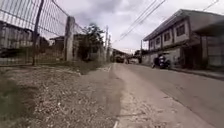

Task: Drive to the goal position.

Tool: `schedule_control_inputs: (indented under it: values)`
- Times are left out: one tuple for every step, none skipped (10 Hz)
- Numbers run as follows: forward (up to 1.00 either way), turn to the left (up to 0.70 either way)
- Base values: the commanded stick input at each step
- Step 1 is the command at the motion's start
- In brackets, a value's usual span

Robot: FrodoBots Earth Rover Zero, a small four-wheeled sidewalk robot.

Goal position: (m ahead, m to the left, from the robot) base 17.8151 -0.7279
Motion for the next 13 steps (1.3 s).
schedule_control_inputs:
  values:
    - [0.7,0.0]
    - [0.7,0.0]
    - [0.7,0.0]
    - [0.7,0.0]
    - [0.7,0.0]
    - [0.7,0.0]
    - [0.7,0.0]
    - [0.7,0.0]
    - [0.7,0.0]
    - [0.7,0.0]
    - [0.7,0.0]
    - [0.7,0.0]
    - [0.7,0.0]
